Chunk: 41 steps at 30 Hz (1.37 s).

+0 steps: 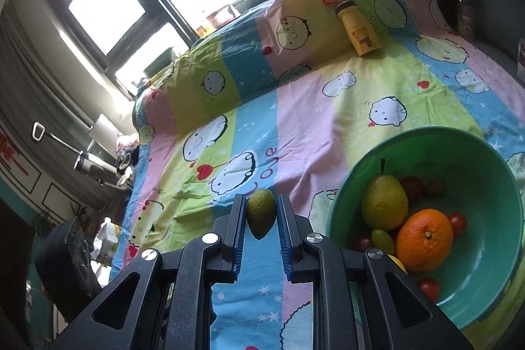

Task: Organize fruits

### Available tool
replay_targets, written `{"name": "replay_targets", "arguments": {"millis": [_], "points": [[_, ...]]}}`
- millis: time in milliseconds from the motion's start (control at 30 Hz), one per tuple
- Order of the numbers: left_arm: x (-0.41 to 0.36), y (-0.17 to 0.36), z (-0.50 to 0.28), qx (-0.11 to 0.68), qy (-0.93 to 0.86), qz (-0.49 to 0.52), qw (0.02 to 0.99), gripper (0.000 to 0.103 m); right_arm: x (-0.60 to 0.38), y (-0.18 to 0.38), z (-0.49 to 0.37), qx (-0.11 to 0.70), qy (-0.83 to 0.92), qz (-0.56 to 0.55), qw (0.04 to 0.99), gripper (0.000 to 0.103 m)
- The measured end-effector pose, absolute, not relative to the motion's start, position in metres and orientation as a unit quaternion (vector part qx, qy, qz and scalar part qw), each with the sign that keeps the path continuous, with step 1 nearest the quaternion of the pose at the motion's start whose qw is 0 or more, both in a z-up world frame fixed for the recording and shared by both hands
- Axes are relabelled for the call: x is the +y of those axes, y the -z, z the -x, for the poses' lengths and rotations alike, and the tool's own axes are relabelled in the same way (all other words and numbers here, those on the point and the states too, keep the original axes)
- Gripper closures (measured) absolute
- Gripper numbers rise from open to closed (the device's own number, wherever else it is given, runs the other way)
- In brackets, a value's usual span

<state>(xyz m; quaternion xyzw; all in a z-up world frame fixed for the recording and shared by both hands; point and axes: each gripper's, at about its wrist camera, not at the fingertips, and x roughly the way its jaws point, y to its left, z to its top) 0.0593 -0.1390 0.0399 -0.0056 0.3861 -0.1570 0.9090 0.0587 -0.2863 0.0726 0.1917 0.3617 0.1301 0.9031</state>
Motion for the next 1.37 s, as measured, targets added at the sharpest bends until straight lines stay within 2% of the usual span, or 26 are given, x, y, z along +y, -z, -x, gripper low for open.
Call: {"name": "replay_targets", "arguments": {"millis": [333,700,767,867,900,1000,1067,1133,1200,1300,1367], "points": [[-0.208,-0.061,-0.073,0.376,0.218,0.0,0.901,0.084,-0.362,-0.068,-0.049,0.348,-0.019,-0.218,0.912,0.082],[-0.253,-0.039,-0.087,0.41,0.241,-0.018,0.88,0.083,-0.41,-0.037,-0.056,0.401,0.07,-0.214,0.888,0.082],[-0.255,-0.039,-0.085,0.41,0.24,-0.022,0.879,0.072,-0.416,-0.035,-0.055,0.406,0.078,-0.224,0.883,0.08],[-0.253,-0.044,-0.079,0.395,0.236,-0.02,0.888,0.03,-0.417,-0.037,-0.051,0.404,0.081,-0.218,0.885,0.065],[-0.252,-0.047,-0.077,0.39,0.233,-0.021,0.891,0.028,-0.416,-0.039,-0.049,0.399,0.081,-0.218,0.887,0.059],[-0.25,-0.055,-0.073,0.382,0.232,-0.025,0.894,0.017,-0.416,-0.048,-0.042,0.384,0.081,-0.219,0.893,0.051],[-0.249,-0.06,-0.07,0.381,0.227,-0.032,0.896,0.005,-0.416,-0.054,-0.037,0.374,0.085,-0.217,0.897,0.045],[-0.247,-0.063,-0.066,0.379,0.218,-0.037,0.899,0.001,-0.417,-0.059,-0.033,0.366,0.086,-0.218,0.901,0.045],[-0.244,-0.066,-0.064,0.376,0.22,-0.034,0.899,0.001,-0.418,-0.064,-0.029,0.359,0.088,-0.217,0.903,0.045],[-0.24,-0.07,-0.06,0.37,0.225,-0.031,0.901,0.001,-0.418,-0.068,-0.024,0.351,0.092,-0.215,0.907,0.037],[-0.238,-0.072,-0.058,0.369,0.222,-0.033,0.902,0.001,-0.419,-0.07,-0.022,0.347,0.092,-0.215,0.908,0.035]]}}
